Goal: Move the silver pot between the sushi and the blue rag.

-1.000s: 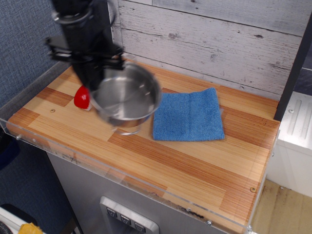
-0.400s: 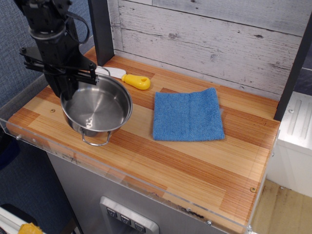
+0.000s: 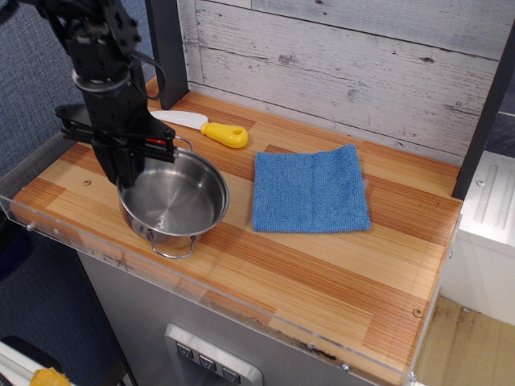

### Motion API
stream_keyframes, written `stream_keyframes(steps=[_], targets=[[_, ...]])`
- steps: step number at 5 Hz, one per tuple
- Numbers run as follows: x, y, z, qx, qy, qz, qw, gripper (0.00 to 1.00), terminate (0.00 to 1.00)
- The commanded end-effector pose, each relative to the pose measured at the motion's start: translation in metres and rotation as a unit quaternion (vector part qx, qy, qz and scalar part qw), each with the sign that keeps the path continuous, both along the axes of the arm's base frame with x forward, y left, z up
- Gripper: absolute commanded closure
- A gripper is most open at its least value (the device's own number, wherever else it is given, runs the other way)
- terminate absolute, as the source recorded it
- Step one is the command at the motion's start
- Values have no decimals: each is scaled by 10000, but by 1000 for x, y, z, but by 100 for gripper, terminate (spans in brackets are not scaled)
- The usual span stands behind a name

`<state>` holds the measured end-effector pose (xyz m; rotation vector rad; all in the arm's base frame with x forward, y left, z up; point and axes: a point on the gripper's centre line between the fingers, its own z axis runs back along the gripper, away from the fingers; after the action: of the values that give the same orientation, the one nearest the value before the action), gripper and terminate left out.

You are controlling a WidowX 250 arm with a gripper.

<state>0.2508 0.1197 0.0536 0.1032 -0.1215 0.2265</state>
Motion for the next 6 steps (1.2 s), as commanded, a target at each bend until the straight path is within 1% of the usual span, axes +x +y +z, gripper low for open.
stream_keyframes(steps=[1, 2, 3, 4, 5, 6], targets=[[19, 3, -1, 131, 3, 50, 9999, 100, 0], [22, 8, -4, 158, 11, 135, 9998, 100, 0], [17, 11, -8, 143, -68, 274, 9995, 100, 0], [5, 12, -14, 305, -284, 495, 9979, 100, 0], [0, 11, -24, 402, -524, 451, 9968, 100, 0], [-2, 12, -24, 355, -524, 476, 9969, 0, 0]])
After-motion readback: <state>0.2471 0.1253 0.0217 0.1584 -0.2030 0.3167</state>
